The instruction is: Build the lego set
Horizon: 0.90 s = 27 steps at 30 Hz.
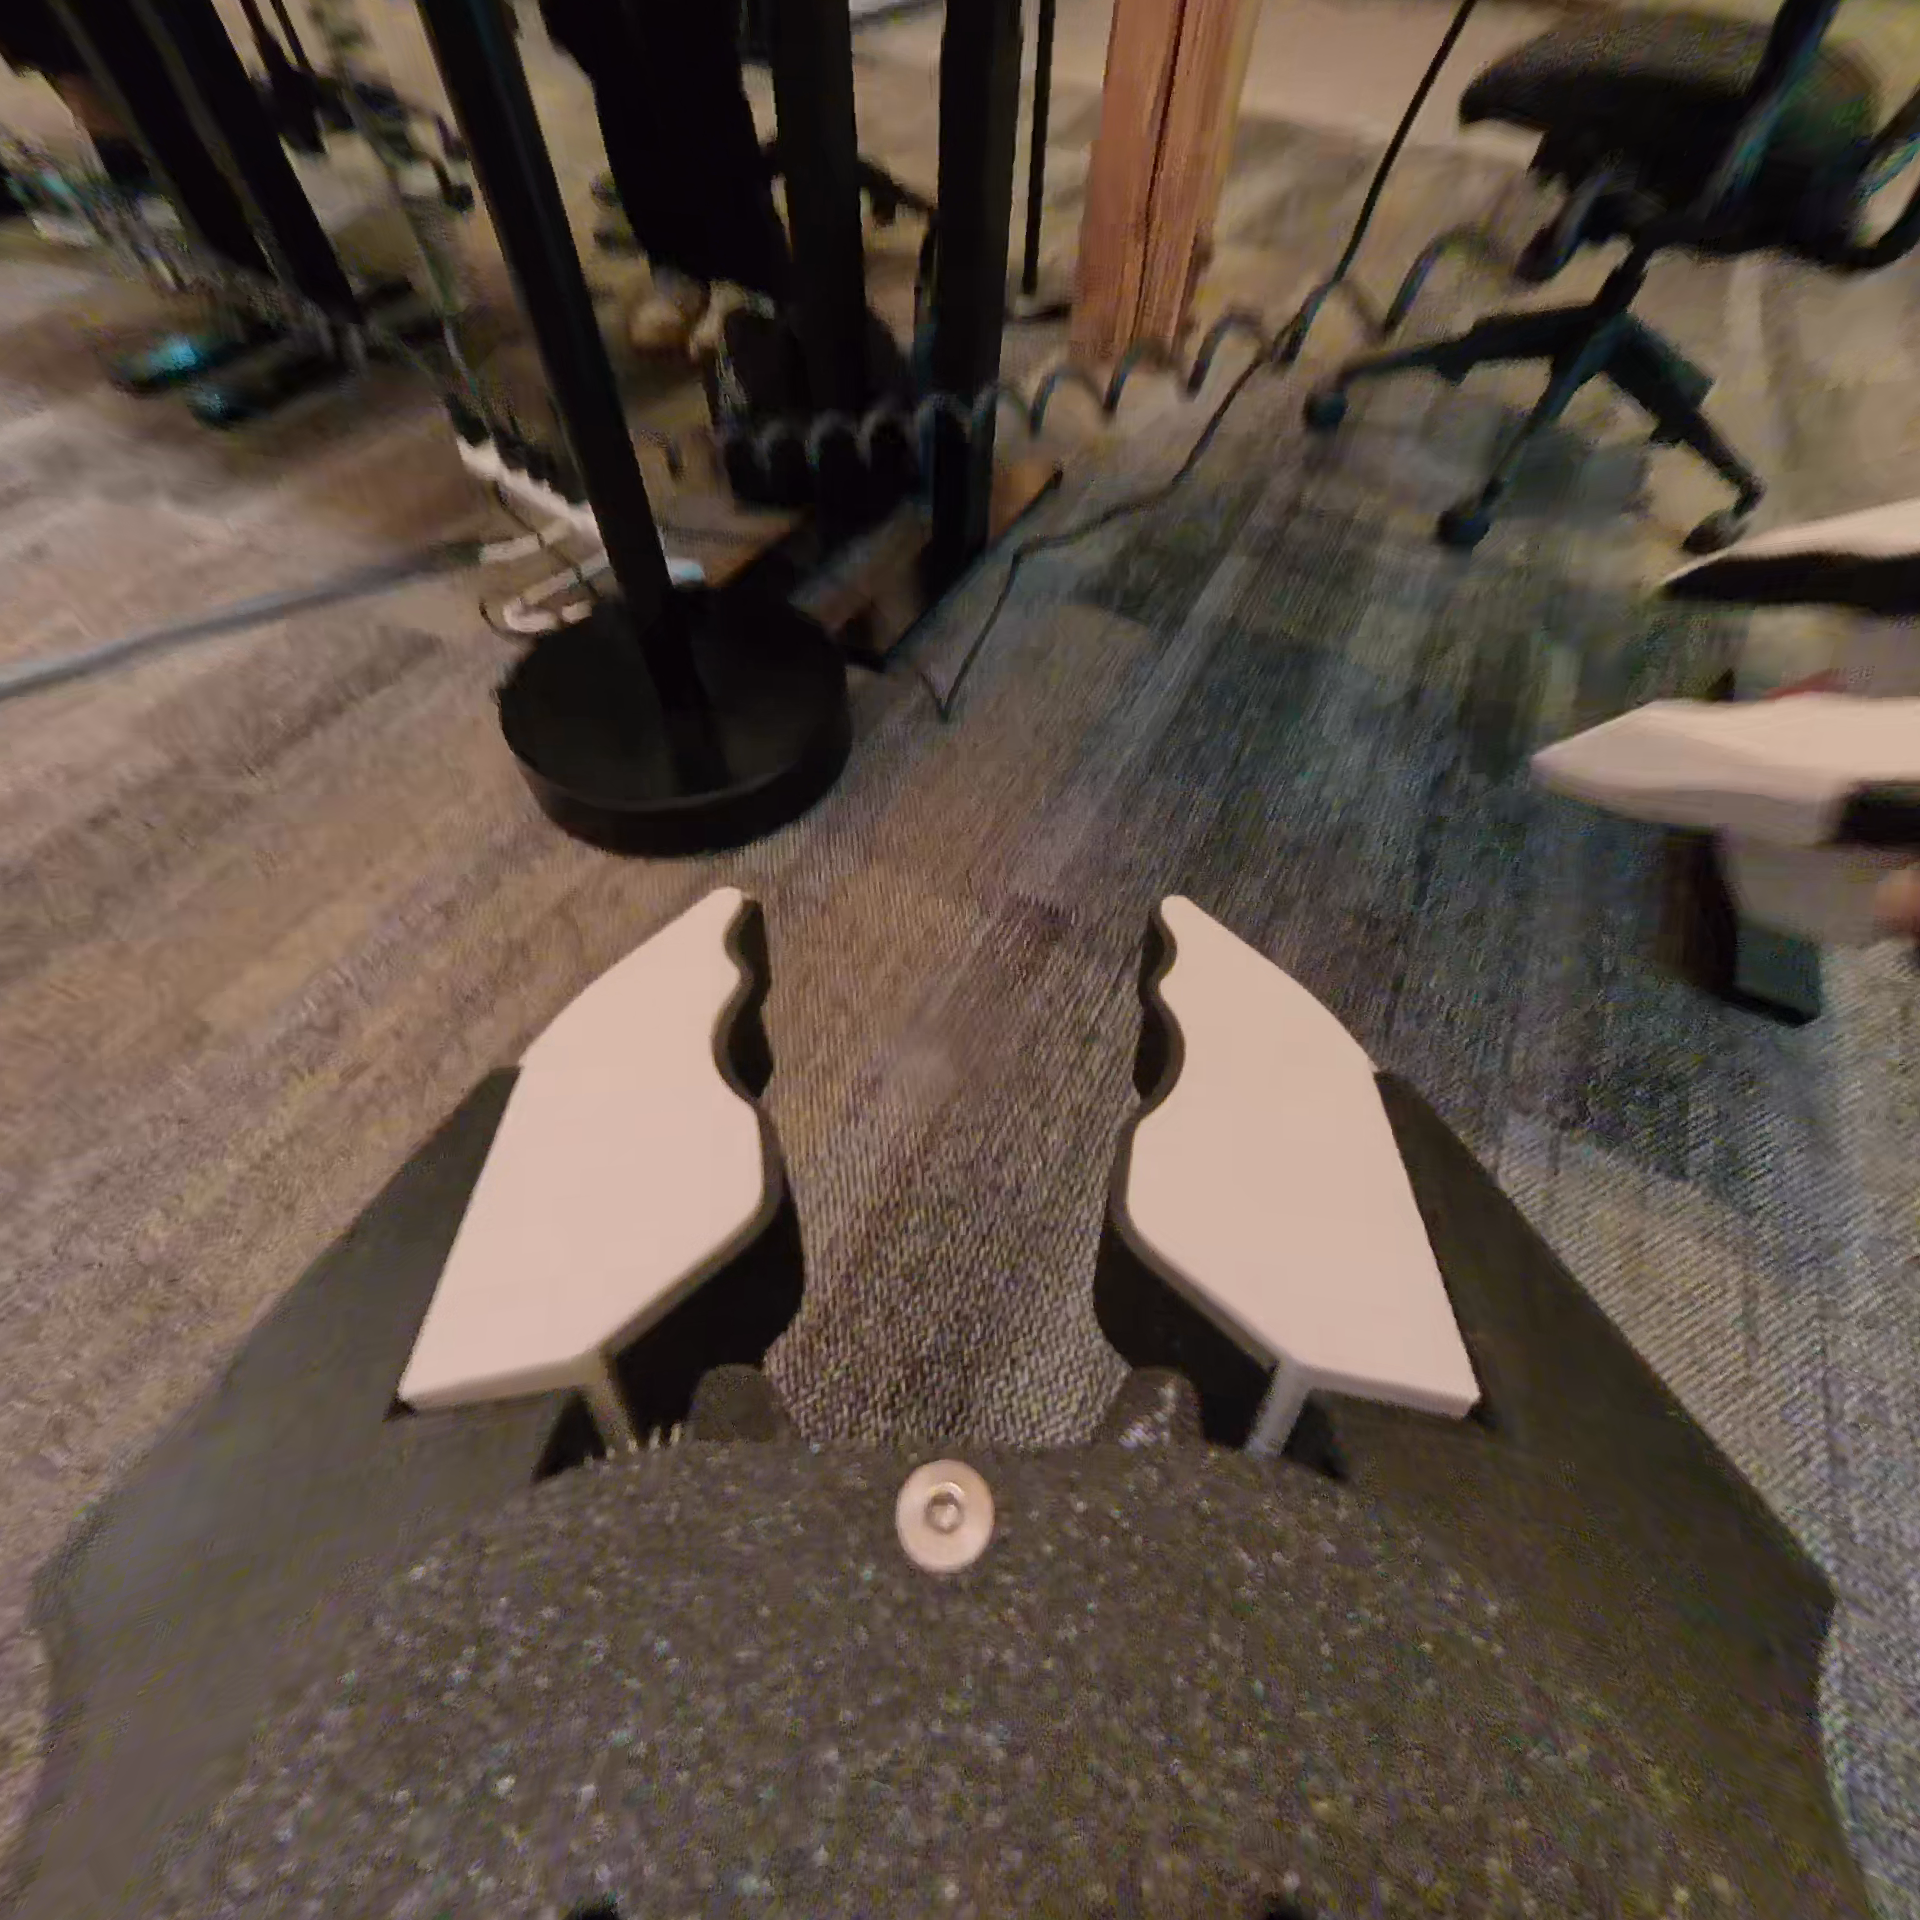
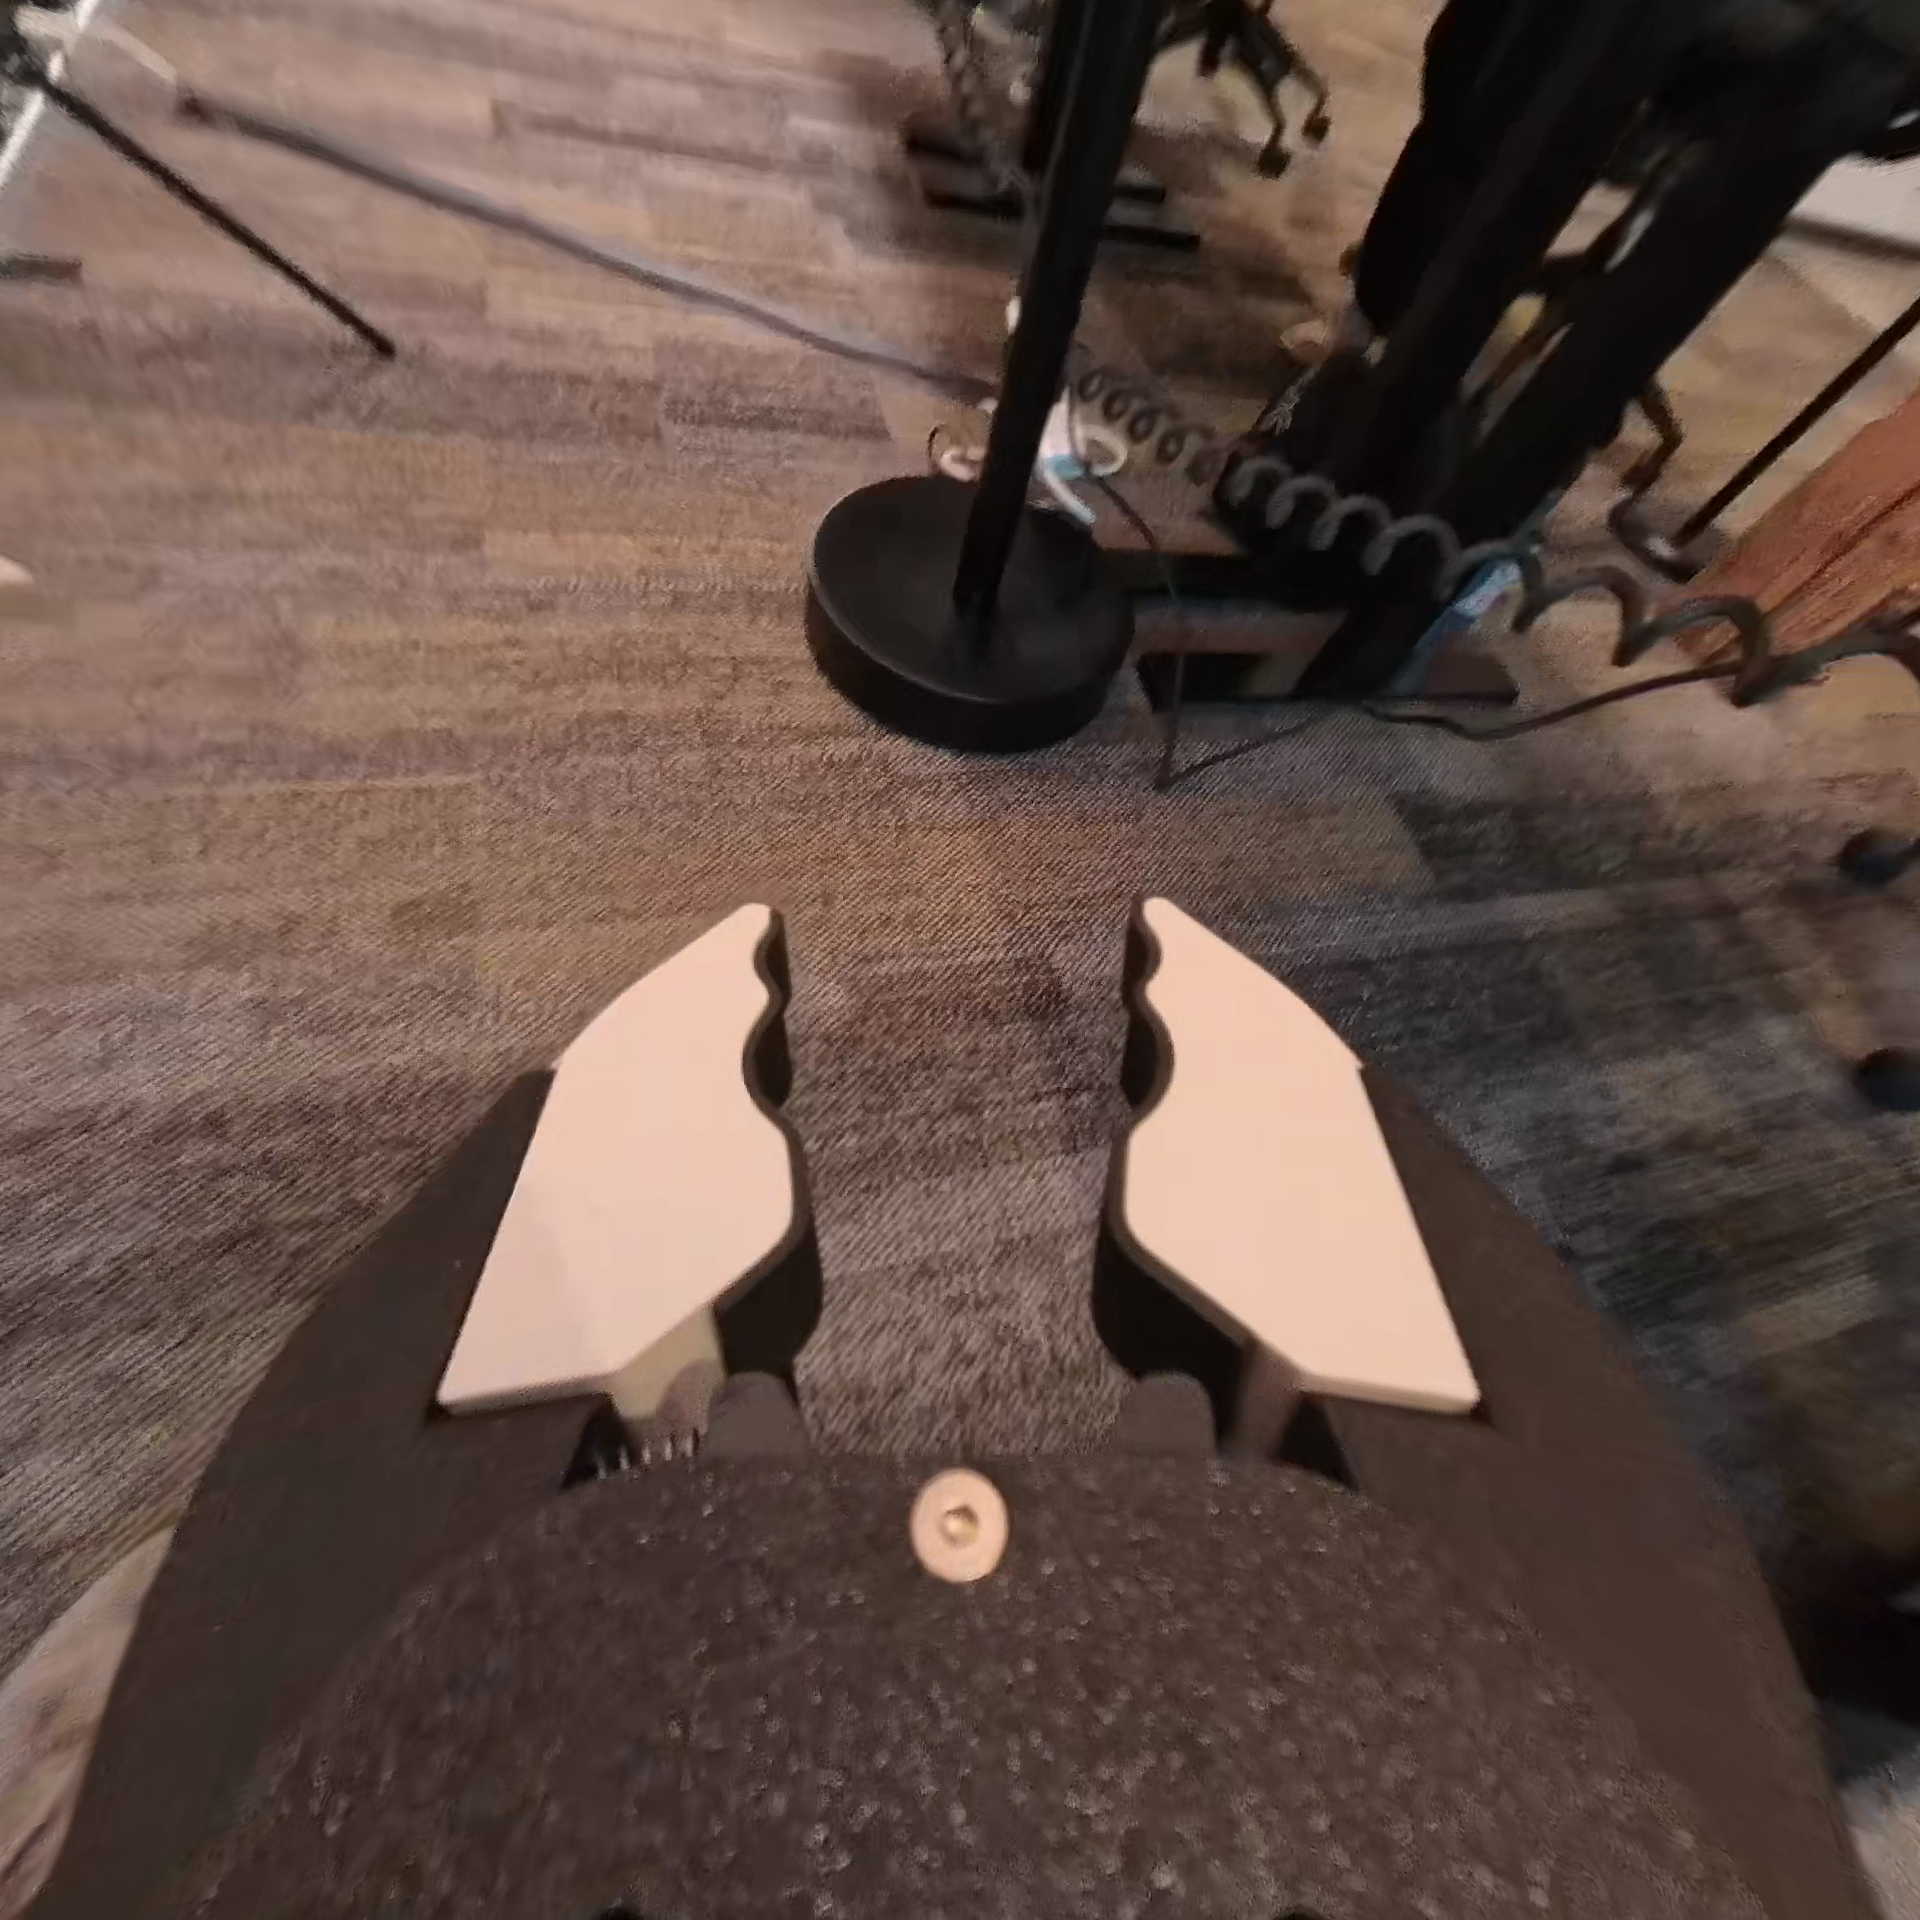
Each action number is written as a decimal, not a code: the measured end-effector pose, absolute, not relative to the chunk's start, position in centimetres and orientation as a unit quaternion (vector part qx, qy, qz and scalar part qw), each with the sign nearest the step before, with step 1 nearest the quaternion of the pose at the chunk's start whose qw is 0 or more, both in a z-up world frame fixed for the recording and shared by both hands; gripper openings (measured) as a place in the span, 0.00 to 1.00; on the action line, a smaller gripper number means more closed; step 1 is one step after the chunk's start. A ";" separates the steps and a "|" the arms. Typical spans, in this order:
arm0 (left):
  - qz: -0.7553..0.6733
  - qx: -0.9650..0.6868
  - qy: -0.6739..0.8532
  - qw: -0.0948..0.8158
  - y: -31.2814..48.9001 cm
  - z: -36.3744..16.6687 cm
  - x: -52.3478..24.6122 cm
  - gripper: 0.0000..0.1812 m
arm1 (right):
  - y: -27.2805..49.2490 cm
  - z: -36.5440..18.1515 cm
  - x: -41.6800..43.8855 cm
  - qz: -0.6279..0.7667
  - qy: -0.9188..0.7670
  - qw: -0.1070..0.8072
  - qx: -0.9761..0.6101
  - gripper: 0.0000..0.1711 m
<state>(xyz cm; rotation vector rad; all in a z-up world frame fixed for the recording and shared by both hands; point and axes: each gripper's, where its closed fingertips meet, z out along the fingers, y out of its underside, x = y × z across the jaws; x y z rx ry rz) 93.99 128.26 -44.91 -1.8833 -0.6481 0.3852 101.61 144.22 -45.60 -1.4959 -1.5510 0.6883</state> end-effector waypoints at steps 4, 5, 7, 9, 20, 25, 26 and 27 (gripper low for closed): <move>0.188 -0.761 -0.293 0.548 126.0 -33.2 97.4 0.39 | 140.1 -37.3 103.5 0.299 -0.633 0.369 -0.612 0.37; 0.192 -0.755 -0.303 0.549 125.3 -30.8 98.3 0.39 | 139.3 -35.5 104.3 0.304 -0.638 0.358 -0.610 0.37; 0.195 -0.756 -0.309 0.543 123.8 -27.0 100.5 0.40 | 138.1 -32.1 106.5 0.312 -0.648 0.337 -0.608 0.38; 0.196 -0.769 -0.309 0.524 122.3 -23.8 103.4 0.41 | 137.7 -28.8 109.1 0.320 -0.659 0.319 -0.602 0.37; 0.277 -0.711 -0.400 0.509 117.7 -7.5 126.3 0.41 | 146.0 -16.2 129.2 0.350 -0.719 0.343 -0.493 0.35; 0.283 -0.667 -0.437 0.532 119.3 -1.4 137.6 0.40 | 147.2 -12.3 142.6 0.318 -0.782 0.332 -0.420 0.36; 0.293 -0.670 -0.425 0.533 119.1 -0.3 139.7 0.40 | 146.4 -11.4 144.9 0.324 -0.789 0.324 -0.409 0.36; 0.300 -0.667 -0.421 0.537 118.6 0.6 141.6 0.39 | 145.1 -10.6 147.0 0.333 -0.796 0.317 -0.395 0.37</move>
